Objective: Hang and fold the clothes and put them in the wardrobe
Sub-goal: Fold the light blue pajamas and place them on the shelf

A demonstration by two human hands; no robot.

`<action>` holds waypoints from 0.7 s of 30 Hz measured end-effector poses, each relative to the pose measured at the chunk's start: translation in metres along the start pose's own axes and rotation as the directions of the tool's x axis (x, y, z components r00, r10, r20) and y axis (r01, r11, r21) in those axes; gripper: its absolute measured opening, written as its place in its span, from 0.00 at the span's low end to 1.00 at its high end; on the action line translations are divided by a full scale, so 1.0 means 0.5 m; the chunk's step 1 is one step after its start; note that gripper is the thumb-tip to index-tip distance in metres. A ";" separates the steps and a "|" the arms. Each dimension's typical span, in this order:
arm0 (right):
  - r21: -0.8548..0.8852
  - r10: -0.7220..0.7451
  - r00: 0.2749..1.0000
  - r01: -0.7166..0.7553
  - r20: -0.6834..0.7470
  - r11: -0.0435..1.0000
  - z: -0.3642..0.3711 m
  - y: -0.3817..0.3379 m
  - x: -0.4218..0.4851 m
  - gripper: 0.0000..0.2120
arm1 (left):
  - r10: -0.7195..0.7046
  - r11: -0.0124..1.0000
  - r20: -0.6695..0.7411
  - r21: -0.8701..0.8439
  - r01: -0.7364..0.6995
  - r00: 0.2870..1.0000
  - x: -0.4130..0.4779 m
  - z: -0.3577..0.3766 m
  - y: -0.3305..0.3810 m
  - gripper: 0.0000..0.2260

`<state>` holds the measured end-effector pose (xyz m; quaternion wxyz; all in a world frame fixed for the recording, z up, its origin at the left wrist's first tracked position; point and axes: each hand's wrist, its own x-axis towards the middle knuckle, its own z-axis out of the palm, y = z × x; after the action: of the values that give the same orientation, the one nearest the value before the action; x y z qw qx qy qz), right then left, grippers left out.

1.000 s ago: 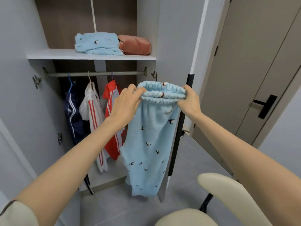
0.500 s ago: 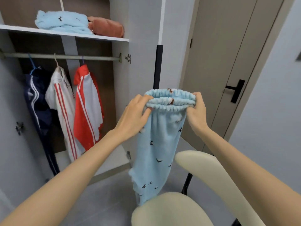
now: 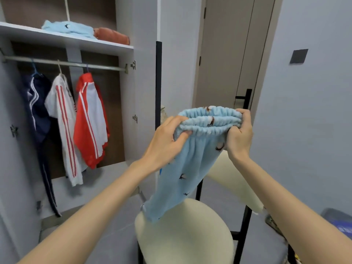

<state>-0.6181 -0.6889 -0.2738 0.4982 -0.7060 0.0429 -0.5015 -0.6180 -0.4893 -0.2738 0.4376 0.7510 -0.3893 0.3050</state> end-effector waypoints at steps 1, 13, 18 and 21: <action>0.002 0.002 1.000 -0.002 -0.006 1.000 -0.033 0.003 -0.018 0.20 | 0.004 1.000 0.012 0.009 -0.004 1.000 -0.019 0.012 0.028 0.08; 0.084 0.044 0.974 -0.026 -0.221 0.996 -0.326 0.077 -0.161 0.23 | -0.020 0.997 0.095 -0.078 0.027 0.995 -0.184 0.183 0.244 0.07; 0.074 0.120 0.989 -0.114 -0.088 0.991 -0.332 0.151 -0.217 0.22 | -0.120 0.989 0.176 -0.061 0.133 0.977 -0.246 0.211 0.194 0.04; 0.112 0.173 0.982 -0.164 -0.070 0.980 -0.317 0.196 -0.246 0.18 | -0.232 0.960 0.258 -0.093 0.263 0.938 -0.278 0.229 0.140 0.05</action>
<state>-0.7548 -0.7735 -0.4286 0.5735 -0.6519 0.0958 -0.4868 -0.7352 -0.5697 -0.4048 0.4679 0.7967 -0.3607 0.1274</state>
